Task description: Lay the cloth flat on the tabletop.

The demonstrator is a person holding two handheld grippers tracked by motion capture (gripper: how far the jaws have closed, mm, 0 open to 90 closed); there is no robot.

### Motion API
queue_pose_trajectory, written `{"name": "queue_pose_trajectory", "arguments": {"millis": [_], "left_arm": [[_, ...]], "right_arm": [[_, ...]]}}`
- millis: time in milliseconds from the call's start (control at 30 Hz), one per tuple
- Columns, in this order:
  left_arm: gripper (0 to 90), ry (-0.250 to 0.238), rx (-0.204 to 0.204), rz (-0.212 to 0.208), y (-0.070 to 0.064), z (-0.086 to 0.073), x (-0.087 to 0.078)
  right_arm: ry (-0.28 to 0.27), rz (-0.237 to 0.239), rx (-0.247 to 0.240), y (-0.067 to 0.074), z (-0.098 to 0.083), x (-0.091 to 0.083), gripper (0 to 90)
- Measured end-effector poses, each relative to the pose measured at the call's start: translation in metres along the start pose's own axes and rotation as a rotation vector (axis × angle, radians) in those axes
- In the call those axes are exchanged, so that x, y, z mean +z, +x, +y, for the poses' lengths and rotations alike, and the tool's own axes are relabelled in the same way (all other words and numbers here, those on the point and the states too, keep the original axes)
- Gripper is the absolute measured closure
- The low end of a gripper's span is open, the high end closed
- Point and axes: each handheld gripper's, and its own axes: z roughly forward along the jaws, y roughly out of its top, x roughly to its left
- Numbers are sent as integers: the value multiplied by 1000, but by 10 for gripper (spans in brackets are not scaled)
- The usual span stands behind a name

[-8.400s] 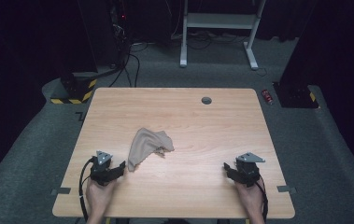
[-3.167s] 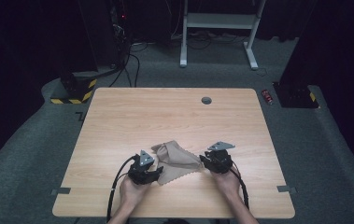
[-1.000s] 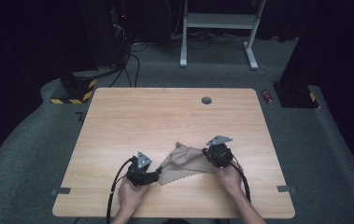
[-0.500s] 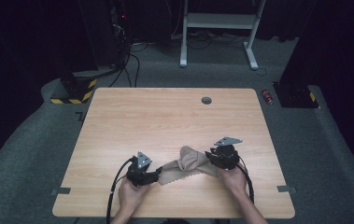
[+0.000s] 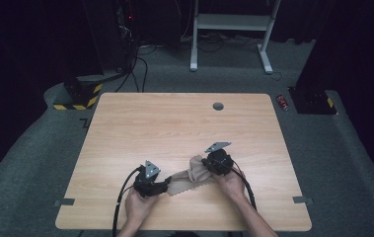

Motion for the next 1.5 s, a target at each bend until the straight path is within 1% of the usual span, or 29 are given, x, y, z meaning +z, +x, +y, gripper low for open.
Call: {"name": "queue_pose_trajectory", "arguments": {"millis": [33,67,100,133,167,233,267,300,333,367,433,467,567,600,733,767,800,833,867,933,967,1067,1167,1200,1233,1267,1300,1333,1500], "left_arm": [[370,0,0,0,0,0,0],[370,0,0,0,0,0,0],[370,0,0,0,0,0,0],[370,0,-1,0,0,0,0],[370,0,-1,0,0,0,0],[370,0,-1,0,0,0,0],[370,0,-4,-2,0,0,0],[370,0,-4,-2,0,0,0],[370,0,-2,-1,0,0,0],[370,0,-4,-1,0,0,0],[370,0,-9,0,-1,0,0],[370,2,-8,1,-1,0,0],[376,0,-6,-8,0,0,-1],[376,-5,-7,-26,0,-1,-1],[415,-16,-3,-71,0,4,-5],[416,-31,-3,-83,-1,8,-8],[426,-62,-1,-120,-2,20,-14],[429,-62,-1,-120,-2,20,-14],[434,-72,-4,-143,-3,27,-16],[441,-77,0,-190,-7,40,-16],[452,-64,21,-216,-14,52,-11],[462,-36,43,-236,-23,62,-1],[453,-4,72,-217,-35,68,14],[448,22,91,-222,-41,67,21],[445,22,91,-222,-41,67,21],[446,54,118,-220,-47,63,25],[445,54,118,-220,-47,63,25],[445,70,141,-214,-51,57,27],[445,98,187,-213,-56,48,24]], "right_arm": [[0,0,0,0,0,0,898],[-22,-8,3,-1,0,-5,898],[-74,-20,3,-3,-1,-19,898],[-74,-20,3,-3,-1,-19,898],[-119,-36,7,-6,-5,-34,896],[-128,-42,11,-7,-7,-39,895],[-147,-62,33,-13,-18,-50,895],[-147,-62,33,-13,-18,-50,895],[-143,-87,27,-17,-32,-56,893],[-136,-88,31,-18,-37,-58,893],[-122,-83,32,-19,-45,-58,892],[-87,-64,31,-18,-62,-56,889],[-70,-49,23,-15,-71,-55,886],[-71,-46,12,-14,-74,-55,880],[-99,-32,26,-13,-73,-63,777],[-117,-37,29,-15,-72,-65,755],[-154,-45,62,-19,-70,-69,695],[-154,-45,62,-19,-70,-69,695],[-168,-69,84,-22,-67,-69,658],[-172,-79,95,-23,-65,-69,649],[-171,-92,110,-25,-62,-65,644],[-146,-102,114,-27,-60,-59,649],[-101,-79,111,-27,-63,-51,743],[-91,-74,89,-26,-67,-51,836],[-91,-74,89,-26,-67,-51,836],[-89,-85,67,-22,-73,-54,863],[-89,-85,67,-22,-73,-54,863],[-88,-96,29,-18,-78,-59,860],[-78,-106,-14,-12,-89,-63,838]]}}
